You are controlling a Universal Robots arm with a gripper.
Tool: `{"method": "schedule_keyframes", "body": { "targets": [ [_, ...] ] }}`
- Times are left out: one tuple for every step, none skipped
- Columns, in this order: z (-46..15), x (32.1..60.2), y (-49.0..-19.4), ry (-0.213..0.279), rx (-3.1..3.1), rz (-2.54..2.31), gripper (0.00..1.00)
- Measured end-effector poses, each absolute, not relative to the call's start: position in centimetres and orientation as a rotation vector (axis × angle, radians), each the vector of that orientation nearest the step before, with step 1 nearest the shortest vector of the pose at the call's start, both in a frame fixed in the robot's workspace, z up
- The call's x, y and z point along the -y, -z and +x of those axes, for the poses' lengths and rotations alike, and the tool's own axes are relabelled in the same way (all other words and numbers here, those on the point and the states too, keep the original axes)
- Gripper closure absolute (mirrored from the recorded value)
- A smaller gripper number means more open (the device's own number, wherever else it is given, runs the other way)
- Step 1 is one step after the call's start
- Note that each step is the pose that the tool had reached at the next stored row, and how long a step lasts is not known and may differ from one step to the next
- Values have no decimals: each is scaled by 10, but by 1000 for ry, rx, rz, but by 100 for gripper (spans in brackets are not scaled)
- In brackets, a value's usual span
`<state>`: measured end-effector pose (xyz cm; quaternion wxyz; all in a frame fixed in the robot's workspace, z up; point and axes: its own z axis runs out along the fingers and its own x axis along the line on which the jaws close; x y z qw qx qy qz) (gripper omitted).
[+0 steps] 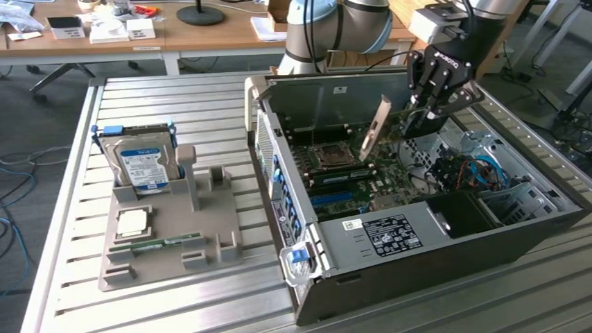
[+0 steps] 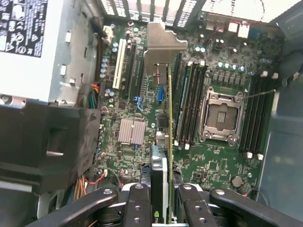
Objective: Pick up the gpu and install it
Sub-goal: 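Insert the gpu into the slot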
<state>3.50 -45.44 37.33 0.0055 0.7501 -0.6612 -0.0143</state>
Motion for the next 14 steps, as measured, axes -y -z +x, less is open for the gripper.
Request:
{"method": "schedule_keyframes", "body": {
  "targets": [
    [35,454,-372,45,2085,2335,73],
    [34,454,-372,45,2098,2324,73],
    [34,454,-371,45,2110,2313,73],
    [33,454,-370,45,2120,2304,73],
    [33,454,-369,45,2129,2296,73],
    [31,454,-367,45,2136,2290,73],
    [30,454,-366,45,2141,2284,73],
    [29,454,-365,46,2147,2280,73],
    [26,454,-364,46,2151,2276,73],
    [24,454,-363,46,2154,2273,73],
    [22,454,-362,46,2157,2270,73],
    [19,454,-361,46,2160,2267,73],
    [17,454,-360,46,2164,2264,73],
    [15,454,-360,46,2168,2259,73]
  ]
}}
